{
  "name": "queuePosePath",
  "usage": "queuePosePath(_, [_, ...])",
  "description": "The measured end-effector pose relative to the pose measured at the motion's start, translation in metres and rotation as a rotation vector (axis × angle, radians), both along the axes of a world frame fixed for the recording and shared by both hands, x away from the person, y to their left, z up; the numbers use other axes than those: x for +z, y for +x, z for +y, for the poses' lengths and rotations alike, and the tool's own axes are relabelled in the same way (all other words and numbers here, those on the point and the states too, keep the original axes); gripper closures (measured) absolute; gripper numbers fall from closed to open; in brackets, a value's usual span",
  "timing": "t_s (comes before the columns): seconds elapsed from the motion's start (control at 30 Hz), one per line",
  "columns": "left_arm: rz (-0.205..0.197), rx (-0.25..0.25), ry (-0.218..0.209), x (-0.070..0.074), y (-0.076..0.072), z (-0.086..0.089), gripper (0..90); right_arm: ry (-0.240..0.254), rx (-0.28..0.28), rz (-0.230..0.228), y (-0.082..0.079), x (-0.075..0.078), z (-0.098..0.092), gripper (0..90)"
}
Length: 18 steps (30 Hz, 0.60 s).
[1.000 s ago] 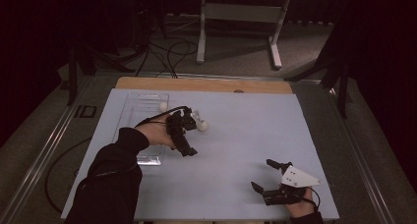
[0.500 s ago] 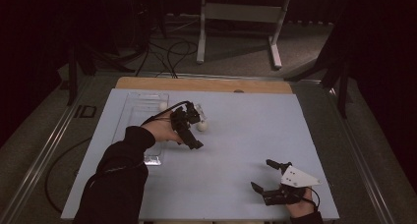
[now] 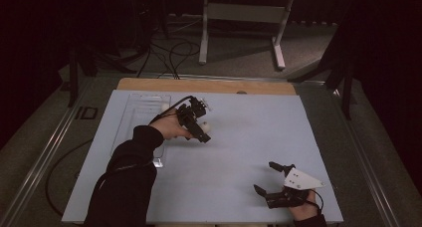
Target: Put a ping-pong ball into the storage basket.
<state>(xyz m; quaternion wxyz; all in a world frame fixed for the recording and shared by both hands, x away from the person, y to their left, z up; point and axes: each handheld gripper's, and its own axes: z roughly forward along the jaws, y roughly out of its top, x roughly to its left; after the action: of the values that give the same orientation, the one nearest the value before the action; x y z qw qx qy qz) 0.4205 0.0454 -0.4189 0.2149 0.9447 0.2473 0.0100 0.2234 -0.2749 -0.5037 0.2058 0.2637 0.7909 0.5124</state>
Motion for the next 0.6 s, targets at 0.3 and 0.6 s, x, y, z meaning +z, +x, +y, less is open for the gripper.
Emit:
queuePosePath(0.3, [0.03, 0.097, 0.058, -0.007, 0.01, -0.011, 1.5, 0.001, 0.002, -0.004, 0.0, 0.0, 0.0, 8.8])
queuePosePath(0.6, [0.051, 0.145, 0.038, -0.01, 0.016, -0.019, 2.0, 0.002, 0.004, -0.007, 0.0, 0.0, 0.0, 8.8])
